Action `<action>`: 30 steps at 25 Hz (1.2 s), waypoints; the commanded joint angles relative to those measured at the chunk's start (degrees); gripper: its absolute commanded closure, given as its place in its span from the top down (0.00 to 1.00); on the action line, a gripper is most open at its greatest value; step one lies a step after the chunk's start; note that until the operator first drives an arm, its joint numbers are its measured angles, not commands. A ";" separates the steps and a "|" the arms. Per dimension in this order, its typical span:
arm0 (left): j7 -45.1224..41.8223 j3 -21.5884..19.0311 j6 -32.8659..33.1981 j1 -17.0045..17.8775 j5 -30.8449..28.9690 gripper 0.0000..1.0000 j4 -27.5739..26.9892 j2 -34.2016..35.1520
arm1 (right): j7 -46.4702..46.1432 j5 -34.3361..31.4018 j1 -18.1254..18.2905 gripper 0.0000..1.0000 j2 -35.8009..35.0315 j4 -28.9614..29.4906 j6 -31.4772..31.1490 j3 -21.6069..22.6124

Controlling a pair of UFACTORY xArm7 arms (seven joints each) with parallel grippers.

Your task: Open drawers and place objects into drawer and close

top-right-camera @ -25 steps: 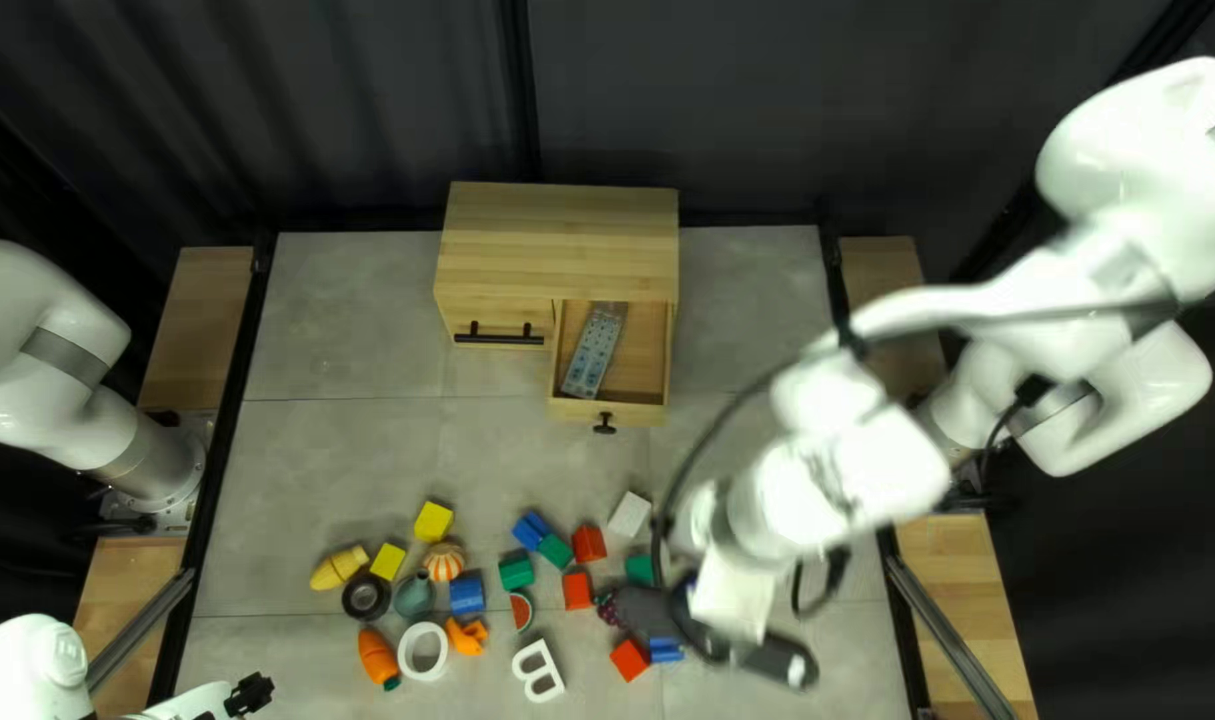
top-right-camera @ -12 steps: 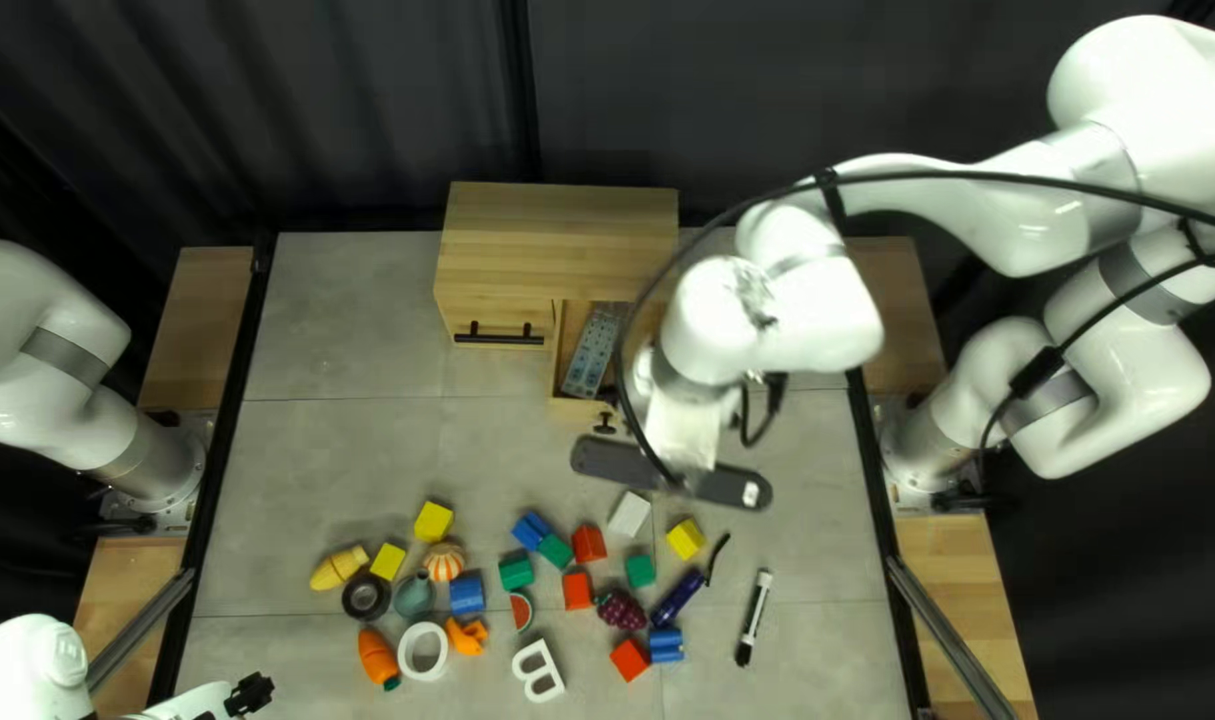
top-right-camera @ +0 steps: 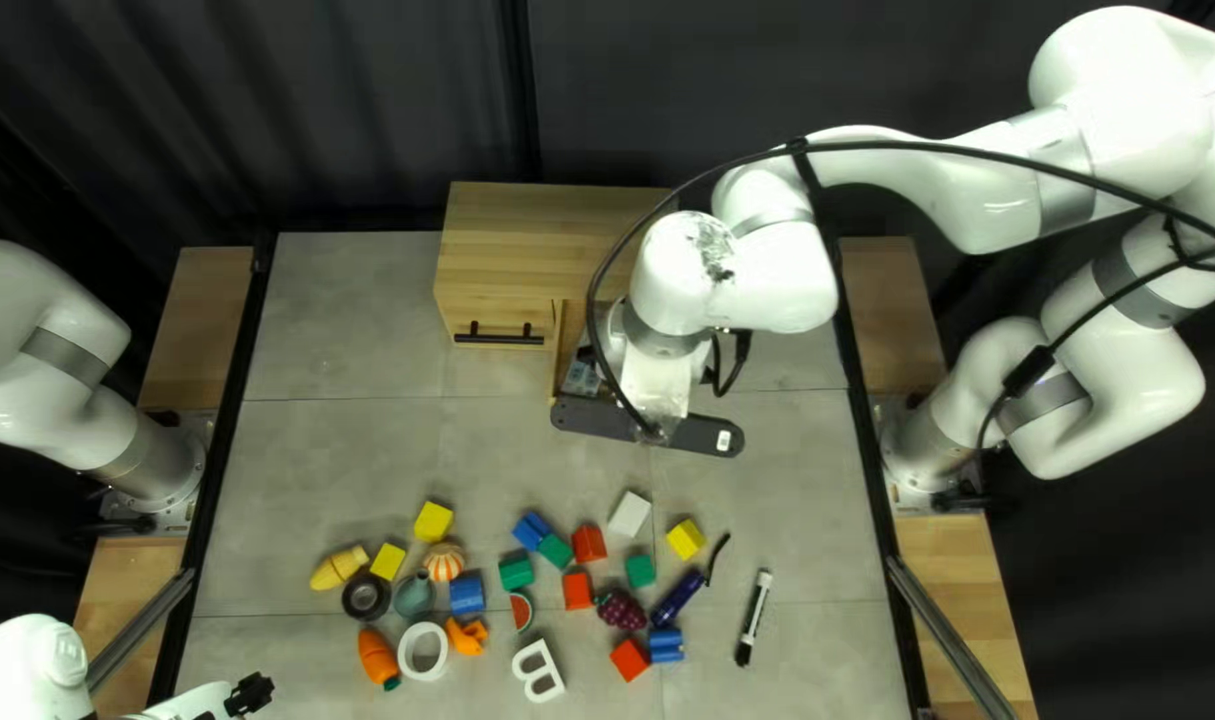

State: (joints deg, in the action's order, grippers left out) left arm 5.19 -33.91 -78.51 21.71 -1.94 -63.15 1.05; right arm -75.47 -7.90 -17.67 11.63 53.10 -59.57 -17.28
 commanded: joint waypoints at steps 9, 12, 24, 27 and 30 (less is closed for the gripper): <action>0.00 0.00 0.00 0.00 0.00 1.00 0.00 0.00 | -5.62 6.07 0.79 0.00 -3.89 5.08 -2.99 -3.31; 0.00 0.00 0.00 0.00 0.00 1.00 0.00 0.00 | -7.18 8.28 1.10 0.00 -4.67 5.41 -3.12 -4.18; 0.00 0.00 0.00 0.00 0.00 1.00 0.00 0.00 | -10.52 15.81 1.93 0.00 -3.95 0.93 0.32 -6.53; 0.00 0.00 0.00 0.00 0.00 1.00 0.00 0.00 | -11.03 17.29 2.19 0.00 -4.26 0.98 0.31 -7.15; 0.00 0.00 0.00 0.00 0.00 1.00 0.00 0.00 | -11.03 17.60 2.29 0.00 -4.14 0.40 0.75 -7.27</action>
State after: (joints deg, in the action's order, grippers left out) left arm 5.19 -33.91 -78.51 21.71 -1.94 -63.15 1.05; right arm -86.44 9.41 -15.49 7.44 53.91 -59.13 -24.41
